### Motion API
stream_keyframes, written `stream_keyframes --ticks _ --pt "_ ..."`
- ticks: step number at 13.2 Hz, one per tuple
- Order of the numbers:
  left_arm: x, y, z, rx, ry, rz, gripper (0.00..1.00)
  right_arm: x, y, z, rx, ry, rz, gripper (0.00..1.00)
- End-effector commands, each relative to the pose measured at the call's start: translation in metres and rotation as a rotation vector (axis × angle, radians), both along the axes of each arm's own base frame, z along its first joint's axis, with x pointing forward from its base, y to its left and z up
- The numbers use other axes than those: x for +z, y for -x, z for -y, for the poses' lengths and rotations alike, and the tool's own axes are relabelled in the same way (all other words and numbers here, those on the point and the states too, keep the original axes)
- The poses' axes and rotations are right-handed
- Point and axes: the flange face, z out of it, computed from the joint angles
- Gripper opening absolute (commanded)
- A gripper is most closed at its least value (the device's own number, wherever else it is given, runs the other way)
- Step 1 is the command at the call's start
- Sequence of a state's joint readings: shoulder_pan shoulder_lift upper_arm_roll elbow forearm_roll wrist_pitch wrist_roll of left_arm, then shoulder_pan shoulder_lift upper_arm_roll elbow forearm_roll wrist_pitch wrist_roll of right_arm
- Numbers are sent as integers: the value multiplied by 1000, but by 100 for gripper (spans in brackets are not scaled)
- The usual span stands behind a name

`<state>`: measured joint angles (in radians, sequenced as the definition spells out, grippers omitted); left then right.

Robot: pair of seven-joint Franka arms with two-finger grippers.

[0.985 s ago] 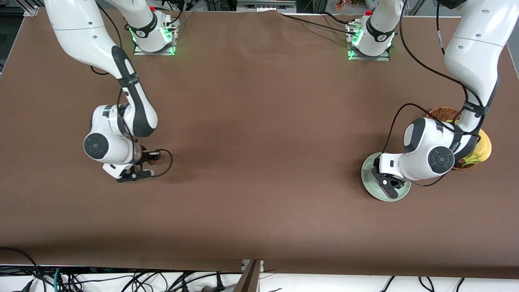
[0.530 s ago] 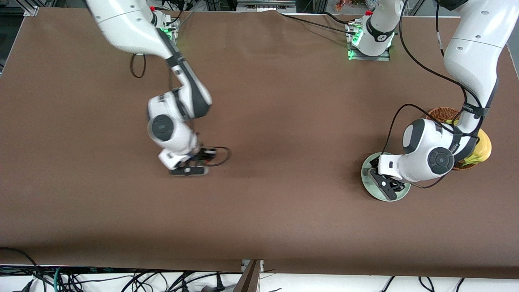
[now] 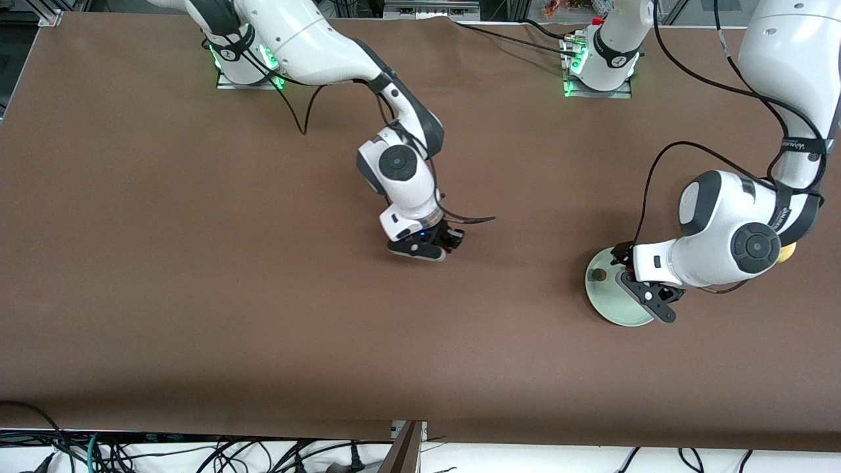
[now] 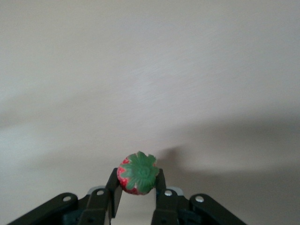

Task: Collect all strawberries into plate
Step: 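Set the third strawberry at the table middle with the right gripper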

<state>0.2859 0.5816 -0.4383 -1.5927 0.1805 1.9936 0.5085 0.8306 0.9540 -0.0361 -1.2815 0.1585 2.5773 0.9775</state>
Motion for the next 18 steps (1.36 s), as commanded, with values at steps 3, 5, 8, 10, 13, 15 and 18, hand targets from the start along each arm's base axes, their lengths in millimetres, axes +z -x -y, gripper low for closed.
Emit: stream_keyframes --ticks 3,5,8,10,13,15,18 --pt "18 12 29 220 15 -119 100 -20 27 -58 -35 -88 37 33" --pt "13 20 44 271 5 -154 100 -12 32 -66 -17 -98 55 100" --pt "-4 30 48 332 4 -198 100 10 9 -46 -18 -48 39 100" --pt "-5 32 52 351 36 -218 100 55 -24 -12 29 3 10 100" --pt "-4 37 72 431 70 -258 100 113 -71 60 117 97 -65 100" --pt "-3 44 108 471 69 -250 100 133 -93 105 189 143 -94 100" --pt "-3 63 190 528 36 -214 100 169 -116 173 304 202 -147 100"
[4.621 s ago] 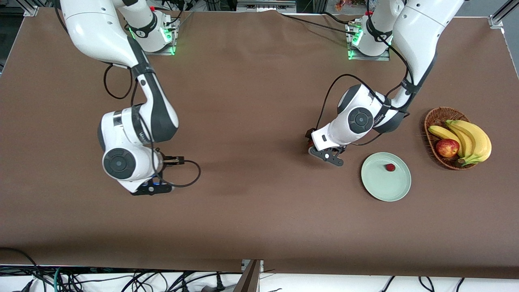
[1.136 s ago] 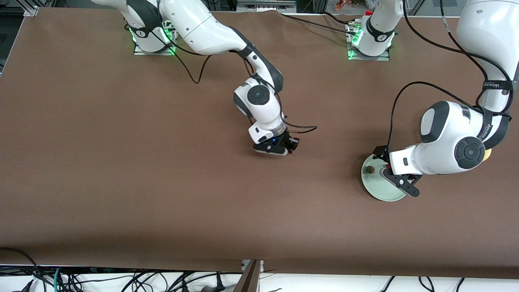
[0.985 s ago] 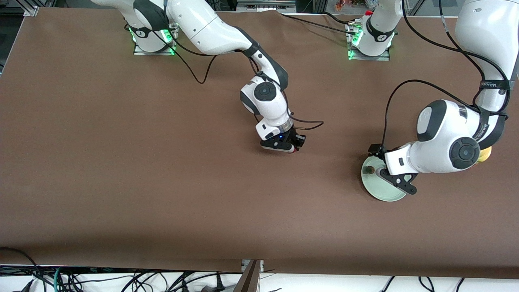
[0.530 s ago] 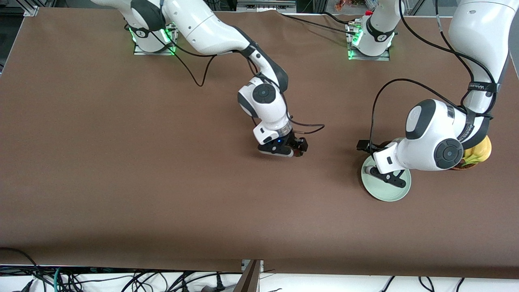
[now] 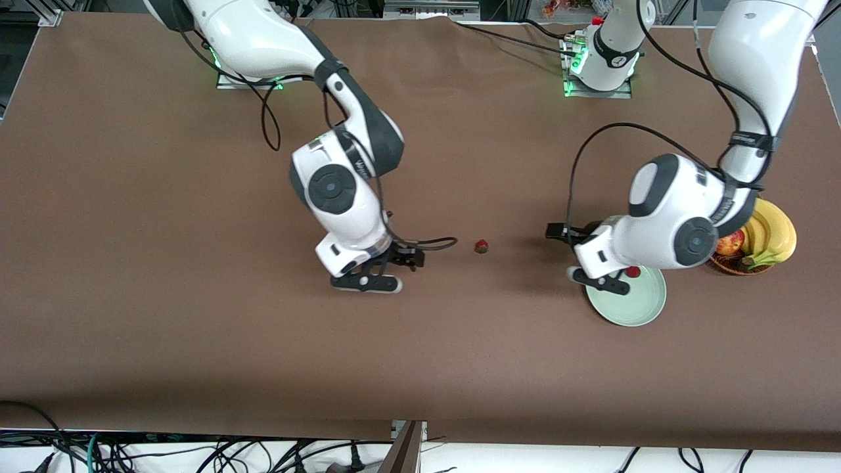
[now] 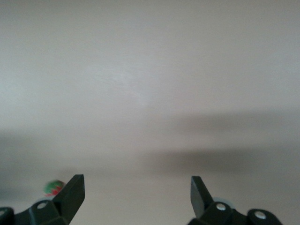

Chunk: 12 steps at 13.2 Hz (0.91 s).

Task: Collect all strawberries into plate
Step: 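Grasp the third strawberry with the left gripper while the right gripper withdraws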

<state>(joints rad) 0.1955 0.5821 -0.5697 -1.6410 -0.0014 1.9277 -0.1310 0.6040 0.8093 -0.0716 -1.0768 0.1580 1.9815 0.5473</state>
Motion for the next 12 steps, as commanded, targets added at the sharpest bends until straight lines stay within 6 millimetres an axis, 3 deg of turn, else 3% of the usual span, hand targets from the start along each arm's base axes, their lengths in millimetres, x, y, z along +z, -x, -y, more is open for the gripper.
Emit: stream_keyframes --ticks 1,3,5,7,9,12 --pt "-5 26 78 16 -62 43 100 32 -11 62 102 34 -79 100" --pt "-15 37 112 -72 -174 166 100 54 -22 125 192 41 -147 100" --pt "-34 47 138 -97 -183 237 100 88 -19 171 229 72 -181 100" --pt "-71 45 143 -151 -147 338 100 100 -15 213 224 132 -223 100" --pt "-96 61 152 -168 -104 353 100 105 -10 238 237 150 -286 100" --pt "-107 64 154 -169 -94 344 100 149 -3 286 170 124 -283 100"
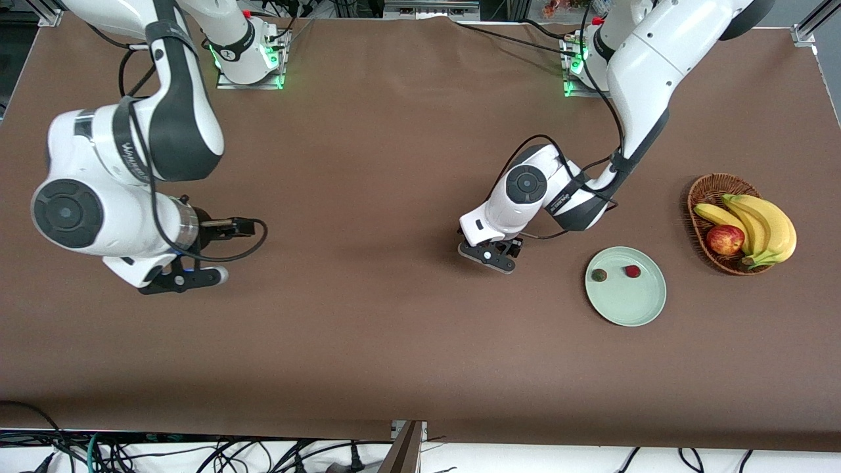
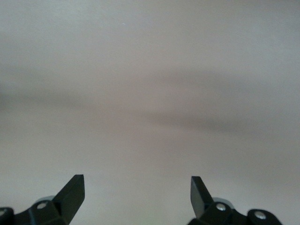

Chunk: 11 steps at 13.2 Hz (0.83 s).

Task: Collect all strawberries into plate
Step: 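Grasp the third strawberry with the left gripper while the right gripper withdraws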

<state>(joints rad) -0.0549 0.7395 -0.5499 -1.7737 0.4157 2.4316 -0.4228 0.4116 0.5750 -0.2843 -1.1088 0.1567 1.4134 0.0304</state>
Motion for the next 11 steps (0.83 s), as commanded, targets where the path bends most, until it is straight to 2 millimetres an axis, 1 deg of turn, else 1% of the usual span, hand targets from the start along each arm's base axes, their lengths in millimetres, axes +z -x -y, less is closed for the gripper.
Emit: stream_keyframes --ticks 1,2,4,6,7,8,9,10,11 --pt "0 1 5 -16 19 35 100 35 17 39 -38 -36 -11 100" --pt "-4 -1 3 -9 31 40 100 46 23 54 -56 -56 -15 100" --pt "-10 1 1 -8 29 31 100 67 35 70 -40 -23 -2 100" --pt "-18 6 -3 -9 21 15 100 84 56 81 -36 7 5 100" --pt "-19 7 -5 -8 17 12 100 87 65 86 -45 9 7 100" --pt "-21 9 -5 -10 14 7 96 92 74 88 -49 6 5 100" --pt "-22 9 -7 -8 13 4 80 96 84 90 -54 5 1 100" --pt "-21 8 -7 -8 13 6 55 101 95 96 -64 4 6 100" --pt "-21 9 -7 -9 13 6 38 105 104 99 -64 2 16 100"
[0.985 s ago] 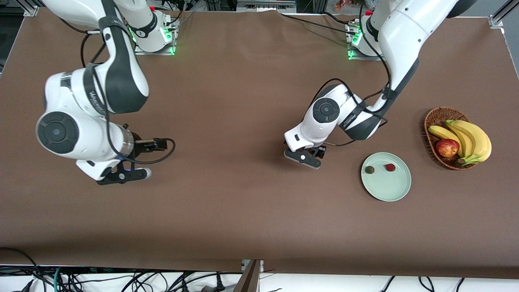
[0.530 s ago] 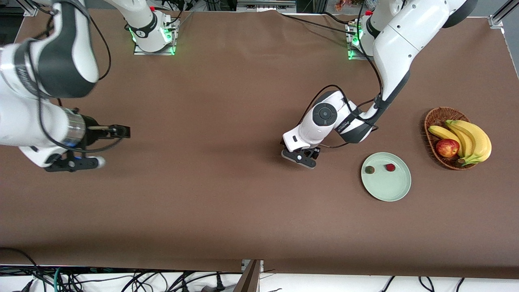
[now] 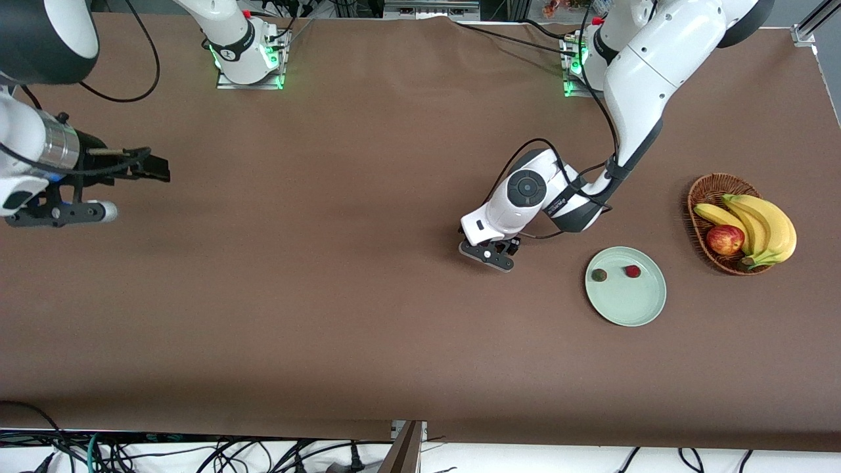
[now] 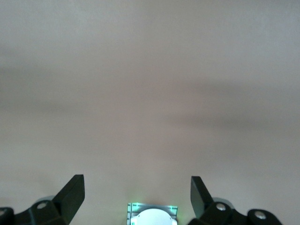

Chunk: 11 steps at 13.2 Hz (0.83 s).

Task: Collect all strawberries into plate
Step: 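Grasp the third strawberry with the left gripper while the right gripper withdraws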

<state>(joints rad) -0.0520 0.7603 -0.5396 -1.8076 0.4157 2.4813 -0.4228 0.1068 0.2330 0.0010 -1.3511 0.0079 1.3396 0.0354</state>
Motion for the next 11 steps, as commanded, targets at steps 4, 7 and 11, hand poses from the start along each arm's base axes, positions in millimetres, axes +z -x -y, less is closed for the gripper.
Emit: stream_keyframes --ticks 4,7,11 --pt "12 -5 -5 -18 -4 36 7 27 52 19 -8 10 48 100" --pt "51 -18 -23 -46 -78 50 3 41 55 18 -8 9 90 100" --pt "84 -63 -113 -247 -117 77 4 44 48 33 -26 5 77 100"
